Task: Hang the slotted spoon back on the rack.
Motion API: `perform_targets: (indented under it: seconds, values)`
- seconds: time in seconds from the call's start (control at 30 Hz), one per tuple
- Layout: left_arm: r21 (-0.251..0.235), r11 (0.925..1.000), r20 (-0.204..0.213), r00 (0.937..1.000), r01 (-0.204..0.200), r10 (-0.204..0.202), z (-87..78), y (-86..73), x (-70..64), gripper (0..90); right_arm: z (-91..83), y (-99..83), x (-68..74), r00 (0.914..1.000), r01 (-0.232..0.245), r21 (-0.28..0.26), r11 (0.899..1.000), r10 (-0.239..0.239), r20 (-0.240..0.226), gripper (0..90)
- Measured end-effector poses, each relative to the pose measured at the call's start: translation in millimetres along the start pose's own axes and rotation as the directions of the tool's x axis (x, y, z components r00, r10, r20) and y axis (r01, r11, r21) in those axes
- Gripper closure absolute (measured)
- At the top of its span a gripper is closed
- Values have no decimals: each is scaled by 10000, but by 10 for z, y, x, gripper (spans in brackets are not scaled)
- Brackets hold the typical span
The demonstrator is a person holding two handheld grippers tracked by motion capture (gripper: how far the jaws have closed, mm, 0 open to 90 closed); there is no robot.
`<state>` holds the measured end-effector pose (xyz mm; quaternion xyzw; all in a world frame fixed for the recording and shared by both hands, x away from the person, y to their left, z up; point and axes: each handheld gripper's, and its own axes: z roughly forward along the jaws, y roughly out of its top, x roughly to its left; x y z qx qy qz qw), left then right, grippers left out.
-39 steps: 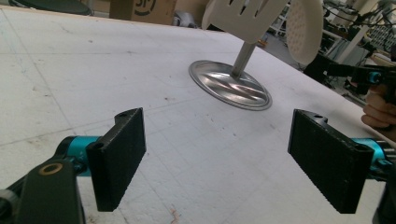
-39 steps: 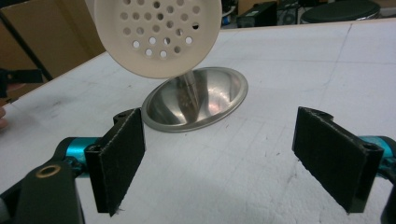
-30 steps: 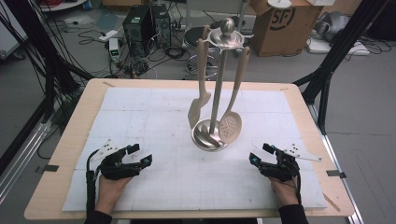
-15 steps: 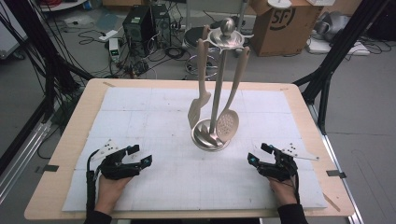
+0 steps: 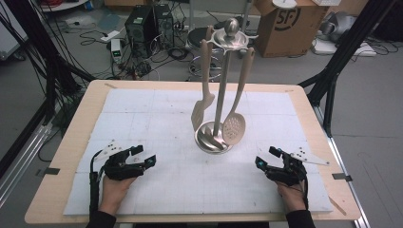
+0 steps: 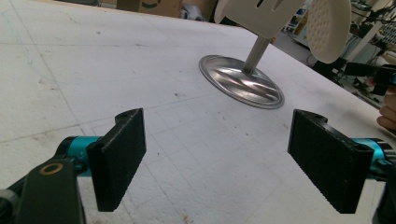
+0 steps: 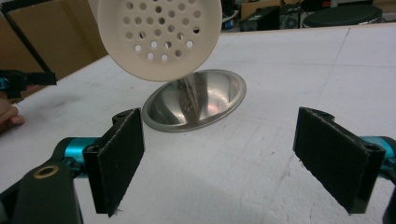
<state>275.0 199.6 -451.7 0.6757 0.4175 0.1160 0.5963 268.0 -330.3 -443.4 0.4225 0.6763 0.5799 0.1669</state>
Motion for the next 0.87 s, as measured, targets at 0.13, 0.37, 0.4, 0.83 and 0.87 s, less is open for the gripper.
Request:
perform_targets:
  seconds: [0.13, 0.37, 0.4, 0.83, 0.87]
  values:
    - [-21, 10000, 109, 9999, -59, 60, -8, 3, -7, 198, -12, 3, 27, 10000, -83, -60, 9999, 83, 32, 162]
    - [-213, 9998, 89, 9999, 64, -62, -13, 13, 5, 198, -45, -8, 50, 10000, -71, -89, 9999, 71, 52, 161]
    - [-205, 9998, 87, 10000, 47, -46, -12, 11, 0, 198, -51, -6, 49, 10000, -83, -90, 9999, 83, 48, 162]
    - [-178, 9998, 119, 9999, 91, -89, -9, 10, -1, 198, -43, -4, 52, 10000, -20, -111, 9999, 21, 49, 161]
    - [-178, 9998, 125, 9999, 91, -89, -9, 10, 0, 198, -42, -5, 53, 10000, -35, -103, 9999, 35, 41, 161]
